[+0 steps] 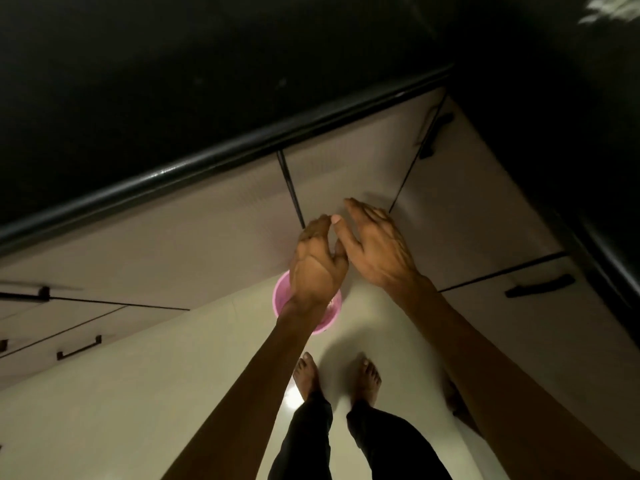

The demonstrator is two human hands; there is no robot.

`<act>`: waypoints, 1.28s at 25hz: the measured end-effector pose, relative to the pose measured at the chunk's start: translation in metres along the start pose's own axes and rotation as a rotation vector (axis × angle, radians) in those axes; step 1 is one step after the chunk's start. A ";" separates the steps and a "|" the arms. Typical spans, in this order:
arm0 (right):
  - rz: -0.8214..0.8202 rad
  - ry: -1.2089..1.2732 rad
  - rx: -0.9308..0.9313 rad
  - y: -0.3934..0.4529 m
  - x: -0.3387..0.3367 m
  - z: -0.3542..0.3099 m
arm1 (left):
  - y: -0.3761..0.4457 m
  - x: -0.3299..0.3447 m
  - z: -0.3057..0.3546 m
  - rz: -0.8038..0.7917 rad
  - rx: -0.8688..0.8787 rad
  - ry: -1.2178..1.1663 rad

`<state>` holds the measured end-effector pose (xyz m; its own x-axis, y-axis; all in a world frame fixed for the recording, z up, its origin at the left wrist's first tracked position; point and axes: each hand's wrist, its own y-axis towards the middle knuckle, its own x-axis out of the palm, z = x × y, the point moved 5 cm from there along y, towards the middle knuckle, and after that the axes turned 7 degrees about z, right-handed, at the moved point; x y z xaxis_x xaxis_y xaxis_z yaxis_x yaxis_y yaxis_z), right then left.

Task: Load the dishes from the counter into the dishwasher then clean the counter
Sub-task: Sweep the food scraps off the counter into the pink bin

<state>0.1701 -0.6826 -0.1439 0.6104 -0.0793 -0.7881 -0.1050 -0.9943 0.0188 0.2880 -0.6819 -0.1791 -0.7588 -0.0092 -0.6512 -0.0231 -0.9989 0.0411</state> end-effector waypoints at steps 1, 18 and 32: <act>0.020 0.007 0.012 0.000 -0.018 -0.003 | 0.002 -0.004 0.019 -0.007 0.019 -0.006; 0.383 -0.089 0.133 0.023 -0.249 0.020 | 0.055 -0.003 0.273 -0.030 0.458 -0.154; 0.237 -0.343 0.596 0.067 -0.257 0.129 | 0.149 0.091 0.294 -0.442 0.376 0.278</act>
<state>-0.0953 -0.7195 -0.0194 0.2477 -0.1636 -0.9549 -0.6736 -0.7375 -0.0484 0.0240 -0.8184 -0.0097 -0.4297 0.3376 -0.8375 -0.5598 -0.8273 -0.0463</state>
